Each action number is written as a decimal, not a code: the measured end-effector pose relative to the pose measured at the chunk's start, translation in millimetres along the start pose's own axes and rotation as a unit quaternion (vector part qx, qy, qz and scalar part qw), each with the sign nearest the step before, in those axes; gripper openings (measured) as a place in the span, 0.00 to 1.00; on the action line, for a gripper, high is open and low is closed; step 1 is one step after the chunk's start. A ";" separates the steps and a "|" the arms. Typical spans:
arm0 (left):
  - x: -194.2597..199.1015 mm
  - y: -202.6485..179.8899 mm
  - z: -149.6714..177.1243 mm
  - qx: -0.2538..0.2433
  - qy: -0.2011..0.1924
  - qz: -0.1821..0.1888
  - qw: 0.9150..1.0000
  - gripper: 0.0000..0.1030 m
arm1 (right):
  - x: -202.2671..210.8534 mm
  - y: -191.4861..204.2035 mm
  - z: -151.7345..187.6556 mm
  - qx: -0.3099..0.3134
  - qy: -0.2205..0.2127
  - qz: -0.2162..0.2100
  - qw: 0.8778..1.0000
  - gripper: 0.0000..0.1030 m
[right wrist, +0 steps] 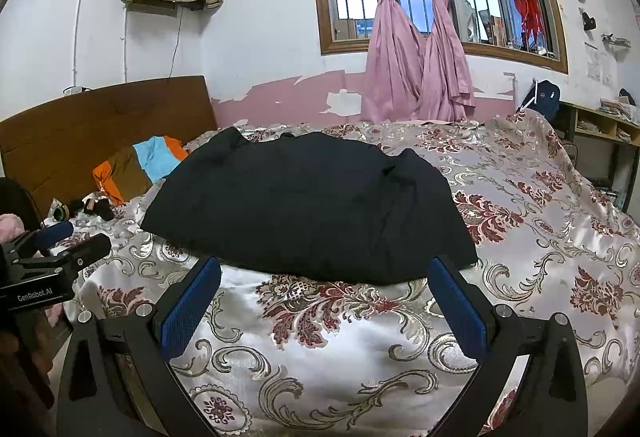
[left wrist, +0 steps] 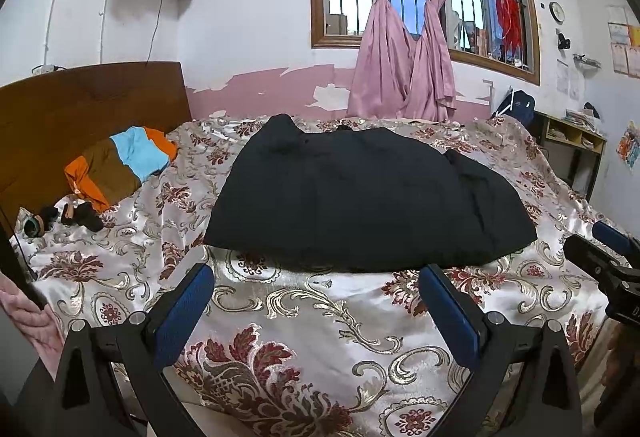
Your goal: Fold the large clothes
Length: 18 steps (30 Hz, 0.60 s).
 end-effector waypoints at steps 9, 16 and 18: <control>0.6 -0.7 0.1 0.000 -0.001 -0.001 1.000 1.00 | -0.6 -0.1 -0.5 0.000 0.000 0.000 1.000 0.98; 0.2 -0.4 -0.4 -0.001 0.000 0.000 1.000 1.00 | -0.5 -0.4 -0.5 -0.001 0.000 0.000 1.000 0.98; 0.5 -0.4 -0.2 -0.002 0.000 -0.001 1.000 1.00 | -0.6 -0.1 -0.4 -0.001 0.000 0.000 1.000 0.98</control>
Point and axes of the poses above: each gripper's, at about its wrist camera, not at the fingertips, and x roughly against the way its jaws point, y to its left, z to its underside, the point moved 8 cm from there along -x, roughly the way its jaws point, and after that the axes turned 3 degrees about x, right-handed, at the moved point
